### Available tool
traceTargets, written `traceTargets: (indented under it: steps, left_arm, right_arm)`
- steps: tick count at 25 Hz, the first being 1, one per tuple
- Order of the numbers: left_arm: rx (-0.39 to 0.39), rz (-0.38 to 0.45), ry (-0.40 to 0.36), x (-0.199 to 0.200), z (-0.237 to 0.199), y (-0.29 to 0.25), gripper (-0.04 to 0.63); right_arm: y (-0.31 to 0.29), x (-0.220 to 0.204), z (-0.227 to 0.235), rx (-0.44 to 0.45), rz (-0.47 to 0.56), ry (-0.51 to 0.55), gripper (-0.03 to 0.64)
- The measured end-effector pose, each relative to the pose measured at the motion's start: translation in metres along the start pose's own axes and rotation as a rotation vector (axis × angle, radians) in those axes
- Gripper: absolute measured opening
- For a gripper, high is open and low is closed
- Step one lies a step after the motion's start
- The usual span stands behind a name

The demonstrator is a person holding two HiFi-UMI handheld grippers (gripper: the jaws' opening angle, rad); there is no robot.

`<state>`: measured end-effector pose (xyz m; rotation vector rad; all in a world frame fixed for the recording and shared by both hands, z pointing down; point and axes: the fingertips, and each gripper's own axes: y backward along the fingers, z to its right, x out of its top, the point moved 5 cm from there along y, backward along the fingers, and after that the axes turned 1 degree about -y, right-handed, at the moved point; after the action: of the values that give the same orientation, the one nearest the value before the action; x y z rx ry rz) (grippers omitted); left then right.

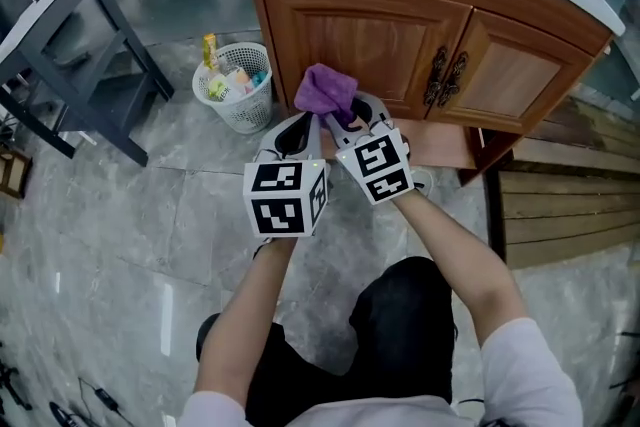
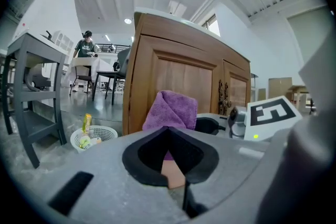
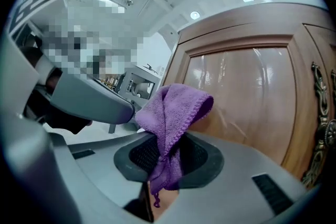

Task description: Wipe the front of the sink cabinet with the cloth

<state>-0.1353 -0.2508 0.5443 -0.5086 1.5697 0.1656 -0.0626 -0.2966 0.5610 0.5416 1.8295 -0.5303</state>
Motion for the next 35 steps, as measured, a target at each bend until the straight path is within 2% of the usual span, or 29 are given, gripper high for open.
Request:
traceTargets:
  steps: [18,35]
  left_arm:
    - [-0.162,-0.003,-0.041,0.009,0.068,-0.030,0.003]
    - [-0.313,-0.003,-0.079,0.018,0.139,-0.058,0.003]
  right_arm:
    - [0.072,-0.021,0.061,-0.171,-0.049,-0.032,0.077]
    - [0.148,-0.029,0.113,-0.346,-0.043,-0.047,0.077]
